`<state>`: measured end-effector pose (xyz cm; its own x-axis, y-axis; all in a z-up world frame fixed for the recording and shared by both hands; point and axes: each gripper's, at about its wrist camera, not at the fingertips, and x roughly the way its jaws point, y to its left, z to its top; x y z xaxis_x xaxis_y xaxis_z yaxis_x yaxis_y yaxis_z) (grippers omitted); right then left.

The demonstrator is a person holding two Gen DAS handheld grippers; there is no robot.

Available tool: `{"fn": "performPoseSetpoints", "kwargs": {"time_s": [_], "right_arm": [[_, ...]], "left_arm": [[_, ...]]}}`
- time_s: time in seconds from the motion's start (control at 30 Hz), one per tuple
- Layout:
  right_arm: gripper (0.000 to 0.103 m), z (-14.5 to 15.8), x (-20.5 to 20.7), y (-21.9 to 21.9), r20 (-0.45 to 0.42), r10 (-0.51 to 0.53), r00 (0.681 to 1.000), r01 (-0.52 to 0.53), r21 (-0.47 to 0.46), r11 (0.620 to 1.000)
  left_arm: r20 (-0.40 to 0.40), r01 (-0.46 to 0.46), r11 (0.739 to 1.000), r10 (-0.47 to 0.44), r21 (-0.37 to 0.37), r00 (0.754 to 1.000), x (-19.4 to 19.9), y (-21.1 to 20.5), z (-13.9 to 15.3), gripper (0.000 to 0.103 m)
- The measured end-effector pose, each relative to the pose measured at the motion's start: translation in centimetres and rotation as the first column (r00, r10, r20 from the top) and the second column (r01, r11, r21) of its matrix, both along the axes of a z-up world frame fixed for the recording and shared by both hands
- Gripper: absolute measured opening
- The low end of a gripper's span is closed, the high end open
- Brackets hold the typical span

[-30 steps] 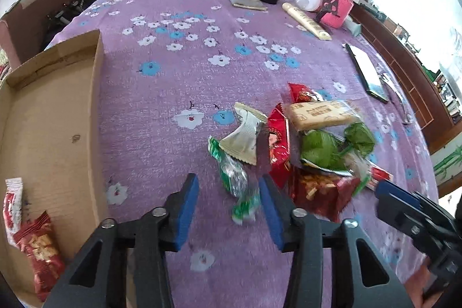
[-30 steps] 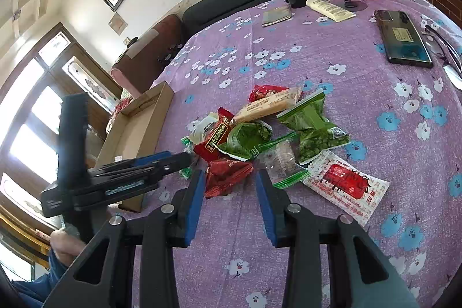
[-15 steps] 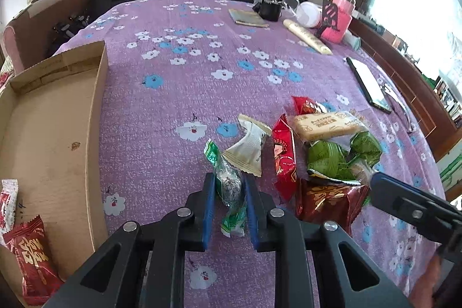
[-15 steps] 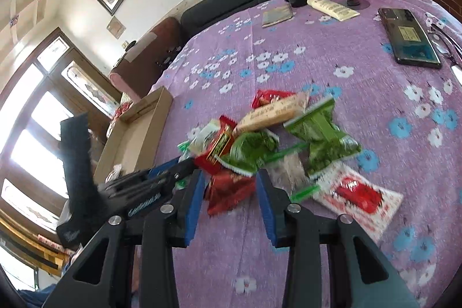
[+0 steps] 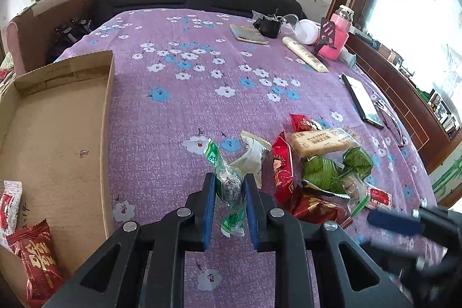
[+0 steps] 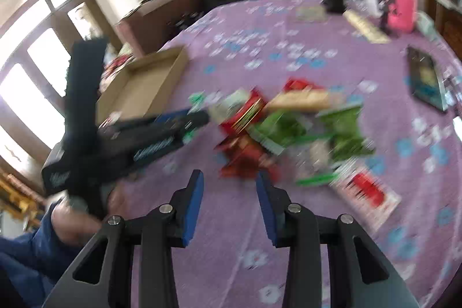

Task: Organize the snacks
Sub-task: 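Return both grippers to the snack pile, then grasp a green-wrapped candy with the left gripper while the right grasps a dark red foil packet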

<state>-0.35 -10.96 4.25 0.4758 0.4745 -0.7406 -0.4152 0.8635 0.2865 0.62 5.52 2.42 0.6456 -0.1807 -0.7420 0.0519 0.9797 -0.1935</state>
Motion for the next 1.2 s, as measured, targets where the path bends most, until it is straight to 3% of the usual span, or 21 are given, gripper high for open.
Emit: {"fn": "performPoseSetpoints", "kwargs": {"time_s": [0.33, 0.5, 0.57, 0.73, 0.87, 1.2], "right_arm": [[0.037, -3.1, 3.9, 2.0, -0.108, -0.019, 0.994, 0.013, -0.063, 0.998], [0.036, -3.8, 3.0, 3.1, -0.081, 0.009, 0.997, -0.016, -0.093, 0.996], [0.027, -3.8, 2.8, 3.2, -0.062, 0.013, 0.998, -0.018, -0.087, 0.996], [0.024, -2.8, 2.1, 1.8, 0.055, -0.014, 0.998, 0.011, 0.058, 0.998], [0.024, -2.4, 2.2, 0.5, 0.079, -0.061, 0.995, 0.051, 0.119, 0.992], [0.024, -1.0, 2.1, -1.2, 0.134, -0.124, 0.983, 0.098, 0.183, 0.978]], "left_arm": [[0.016, -0.009, 1.000, 0.009, 0.009, 1.000, -0.1, 0.1, 0.2, 0.020], [0.016, -0.011, 1.000, 0.011, 0.010, 1.000, -0.1, 0.1, 0.2, 0.020], [0.019, -0.010, 1.000, 0.010, 0.009, 1.000, -0.1, 0.1, 0.2, 0.020], [0.033, -0.009, 1.000, 0.008, 0.003, 0.999, -0.2, 0.1, 0.4, 0.020], [0.050, -0.004, 1.000, 0.005, -0.009, 0.999, -0.3, 0.1, 0.7, 0.020], [0.121, 0.046, 0.999, -0.045, -0.001, 0.992, -1.1, -0.9, 1.7, 0.020]]}}
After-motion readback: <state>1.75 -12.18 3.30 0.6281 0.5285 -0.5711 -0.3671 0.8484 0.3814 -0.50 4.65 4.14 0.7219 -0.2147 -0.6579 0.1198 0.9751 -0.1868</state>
